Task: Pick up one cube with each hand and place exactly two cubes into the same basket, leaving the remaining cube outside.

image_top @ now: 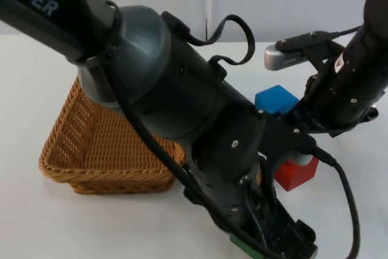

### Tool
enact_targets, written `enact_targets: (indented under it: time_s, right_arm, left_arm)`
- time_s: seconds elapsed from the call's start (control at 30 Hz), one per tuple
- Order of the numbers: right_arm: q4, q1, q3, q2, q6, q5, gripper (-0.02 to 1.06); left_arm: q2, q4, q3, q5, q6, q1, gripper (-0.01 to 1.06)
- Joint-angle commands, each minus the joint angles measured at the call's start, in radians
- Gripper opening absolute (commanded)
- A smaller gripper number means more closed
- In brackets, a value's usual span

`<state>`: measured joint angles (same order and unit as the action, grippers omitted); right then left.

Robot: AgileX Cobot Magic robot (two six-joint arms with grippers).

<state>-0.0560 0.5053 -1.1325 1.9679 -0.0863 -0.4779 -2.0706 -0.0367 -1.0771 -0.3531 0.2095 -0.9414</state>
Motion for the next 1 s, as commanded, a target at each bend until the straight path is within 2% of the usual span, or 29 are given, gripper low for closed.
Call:
enact_targets:
  time_s: [0.0,0.47,0.63,0.77,0.8,0.93,0.97]
  right_arm:
    - [0.0,0.007,-0.005,0.015,-0.008,0.028,1.03]
    - [0.002,0.018,-0.005,0.056,-0.016,0.046,1.03]
    - [0.002,0.018,-0.005,0.056,-0.016,0.048,1.03]
    - [0.002,0.018,-0.005,0.056,-0.016,0.055,1.01]
    - [0.002,0.018,-0.005,0.056,-0.016,0.057,0.99]
    - [0.002,0.018,-0.005,0.056,-0.016,0.057,0.82]
    - [0.002,0.018,-0.005,0.056,-0.016,0.057,0.82]
  left_arm:
    - [0.0,-0.008,-0.004,0.016,0.005,-0.008,0.94]
    - [-0.004,-0.028,-0.004,0.028,0.005,-0.006,0.94]
    - [-0.004,-0.026,-0.004,0.062,0.005,-0.004,0.93]
    - [-0.004,-0.024,-0.004,0.073,0.005,-0.004,0.86]
    - [-0.004,-0.024,-0.004,0.078,0.005,-0.004,0.81]
    - [-0.004,-0.019,-0.004,0.095,0.005,-0.004,0.62]
    - [-0.004,-0.019,-0.004,0.095,0.005,-0.004,0.62]
